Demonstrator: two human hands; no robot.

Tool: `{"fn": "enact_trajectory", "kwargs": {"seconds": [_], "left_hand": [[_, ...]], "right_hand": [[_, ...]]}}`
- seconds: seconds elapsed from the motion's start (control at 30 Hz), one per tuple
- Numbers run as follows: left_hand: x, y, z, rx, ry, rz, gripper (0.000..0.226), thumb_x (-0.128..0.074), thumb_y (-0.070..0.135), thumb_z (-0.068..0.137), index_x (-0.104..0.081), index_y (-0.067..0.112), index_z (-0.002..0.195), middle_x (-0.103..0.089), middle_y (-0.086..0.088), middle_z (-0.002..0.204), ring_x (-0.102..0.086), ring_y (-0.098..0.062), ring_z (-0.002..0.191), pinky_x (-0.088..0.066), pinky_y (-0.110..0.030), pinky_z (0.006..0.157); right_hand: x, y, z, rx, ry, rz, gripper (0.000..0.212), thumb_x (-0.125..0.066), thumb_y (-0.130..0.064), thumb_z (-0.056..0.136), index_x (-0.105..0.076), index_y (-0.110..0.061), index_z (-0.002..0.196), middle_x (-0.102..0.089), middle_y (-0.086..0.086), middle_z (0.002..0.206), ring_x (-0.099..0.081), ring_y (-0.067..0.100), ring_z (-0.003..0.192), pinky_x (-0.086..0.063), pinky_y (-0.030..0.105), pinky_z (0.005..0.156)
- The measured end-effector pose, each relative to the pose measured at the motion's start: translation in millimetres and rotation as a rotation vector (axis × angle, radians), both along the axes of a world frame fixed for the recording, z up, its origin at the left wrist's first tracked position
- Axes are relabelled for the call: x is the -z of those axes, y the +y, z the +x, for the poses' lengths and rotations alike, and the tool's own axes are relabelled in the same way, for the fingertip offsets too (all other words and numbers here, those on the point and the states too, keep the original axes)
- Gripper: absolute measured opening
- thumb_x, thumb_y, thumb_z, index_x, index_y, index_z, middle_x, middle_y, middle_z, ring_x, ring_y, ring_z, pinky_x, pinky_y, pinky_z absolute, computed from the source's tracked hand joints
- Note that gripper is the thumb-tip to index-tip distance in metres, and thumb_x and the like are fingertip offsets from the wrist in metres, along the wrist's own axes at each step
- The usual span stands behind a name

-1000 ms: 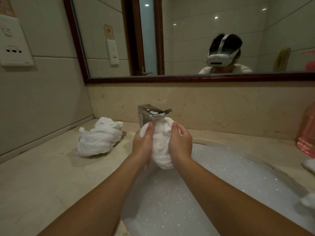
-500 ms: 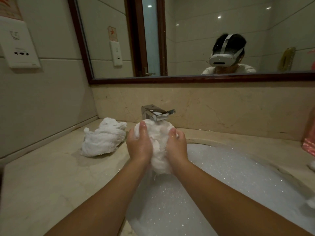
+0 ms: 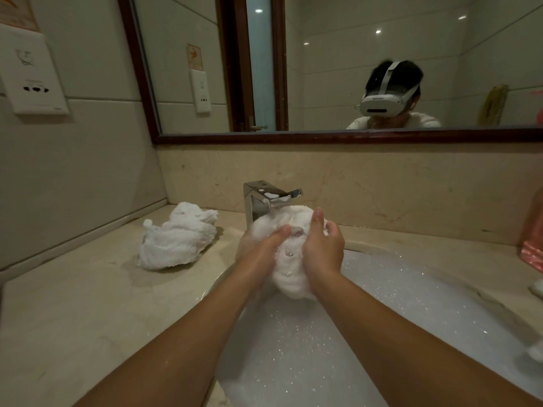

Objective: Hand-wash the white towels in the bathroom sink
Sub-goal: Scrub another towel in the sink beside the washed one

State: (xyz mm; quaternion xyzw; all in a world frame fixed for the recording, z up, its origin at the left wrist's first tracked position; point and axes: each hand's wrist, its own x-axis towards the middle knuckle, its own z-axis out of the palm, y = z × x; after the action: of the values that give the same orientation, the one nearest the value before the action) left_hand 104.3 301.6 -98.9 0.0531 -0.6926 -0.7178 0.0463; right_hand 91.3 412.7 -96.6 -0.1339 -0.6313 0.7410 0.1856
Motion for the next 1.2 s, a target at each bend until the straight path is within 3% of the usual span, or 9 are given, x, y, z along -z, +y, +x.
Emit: {"fn": "enact_trajectory", "kwargs": {"seconds": [0.2, 0.37, 0.5, 0.6, 0.7, 0.83, 0.93, 1.03, 1.2], "left_hand": [[-6.2, 0.8, 6.0, -0.047, 0.096, -0.215, 0.074, -0.075, 0.068, 0.067, -0.062, 0.037, 0.133, -0.073, 0.005, 0.122, -0.073, -0.019, 0.108, -0.059, -0.046, 0.097], [-12.4, -1.7, 10.6, -0.121, 0.105, -0.092, 0.040, -0.070, 0.048, 0.089, -0.068, 0.036, 0.126, -0.076, 0.006, 0.113, -0.073, -0.017, 0.102, -0.062, -0.040, 0.090], [-12.0, -3.0, 9.2, -0.112, 0.120, 0.009, 0.048, -0.071, 0.039, 0.072, -0.073, 0.032, 0.120, -0.079, 0.002, 0.110, -0.075, -0.021, 0.103, -0.061, -0.044, 0.095], [-11.3, -4.0, 8.0, -0.067, 0.130, 0.042, 0.024, -0.070, 0.025, 0.091, -0.072, 0.035, 0.113, -0.079, 0.000, 0.107, -0.076, -0.023, 0.100, -0.062, -0.045, 0.092], [-6.8, -0.9, 6.0, -0.058, 0.150, 0.018, 0.034, -0.067, 0.021, 0.094, -0.068, 0.034, 0.126, -0.079, -0.001, 0.110, -0.076, -0.022, 0.102, -0.061, -0.048, 0.094], [-4.5, 3.9, 5.8, -0.005, 0.100, 0.063, 0.059, -0.073, 0.052, 0.077, -0.061, 0.039, 0.133, -0.076, -0.001, 0.121, -0.075, -0.024, 0.109, -0.059, -0.051, 0.099], [-1.7, 3.9, 4.7, 0.068, 0.031, 0.022, 0.072, -0.067, 0.074, 0.073, -0.056, 0.047, 0.138, -0.073, 0.001, 0.127, -0.073, -0.024, 0.112, -0.059, -0.051, 0.098], [1.3, 2.9, 1.2, 0.029, 0.042, 0.018, 0.060, -0.066, 0.070, 0.084, -0.059, 0.046, 0.138, -0.072, 0.001, 0.127, -0.073, -0.023, 0.110, -0.061, -0.049, 0.096], [-2.8, 1.2, -4.2, -0.185, 0.151, 0.041, 0.029, -0.064, 0.060, 0.096, -0.072, 0.043, 0.117, -0.076, 0.008, 0.114, -0.072, -0.018, 0.106, -0.060, -0.045, 0.096]], "right_hand": [[3.3, -3.0, 2.2, -0.132, -0.088, -0.004, 0.074, -0.051, -0.074, 0.097, -0.041, -0.023, 0.150, -0.058, -0.001, 0.123, -0.060, 0.026, 0.113, -0.051, 0.041, 0.094], [5.4, -3.8, 0.0, -0.216, 0.004, 0.140, 0.064, -0.079, -0.065, 0.083, -0.055, -0.024, 0.125, -0.072, -0.003, 0.108, -0.072, 0.019, 0.098, -0.060, 0.043, 0.092], [4.9, -5.8, -2.0, -0.087, -0.037, 0.094, 0.053, -0.067, -0.067, 0.091, -0.061, -0.024, 0.122, -0.073, -0.001, 0.109, -0.070, 0.025, 0.102, -0.058, 0.044, 0.095], [4.5, -6.8, -1.7, -0.053, -0.042, -0.002, 0.054, -0.064, -0.068, 0.092, -0.061, -0.024, 0.123, -0.072, 0.000, 0.112, -0.070, 0.027, 0.106, -0.057, 0.045, 0.099], [1.2, -4.0, -0.3, -0.067, 0.014, 0.000, 0.040, -0.062, -0.060, 0.099, -0.060, -0.025, 0.119, -0.070, -0.005, 0.108, -0.069, 0.023, 0.104, -0.055, 0.037, 0.092], [-2.4, -6.0, 4.8, -0.091, 0.105, 0.082, 0.053, -0.056, -0.054, 0.105, -0.051, -0.025, 0.149, -0.060, -0.005, 0.134, -0.053, 0.012, 0.109, -0.044, 0.031, 0.093], [-1.5, -5.5, 4.3, -0.079, 0.126, 0.109, 0.058, -0.054, -0.054, 0.106, -0.048, -0.021, 0.154, -0.059, 0.000, 0.141, -0.053, 0.014, 0.115, -0.045, 0.032, 0.099], [-1.7, -6.3, 2.9, -0.080, 0.083, 0.073, 0.060, -0.053, -0.054, 0.106, -0.045, -0.022, 0.156, -0.059, 0.000, 0.143, -0.059, 0.022, 0.125, -0.050, 0.041, 0.108], [0.3, -12.8, -3.7, -0.125, 0.000, 0.001, 0.048, -0.047, -0.056, 0.107, -0.051, -0.029, 0.147, -0.067, 0.000, 0.131, -0.066, 0.024, 0.116, -0.055, 0.049, 0.104]]}}
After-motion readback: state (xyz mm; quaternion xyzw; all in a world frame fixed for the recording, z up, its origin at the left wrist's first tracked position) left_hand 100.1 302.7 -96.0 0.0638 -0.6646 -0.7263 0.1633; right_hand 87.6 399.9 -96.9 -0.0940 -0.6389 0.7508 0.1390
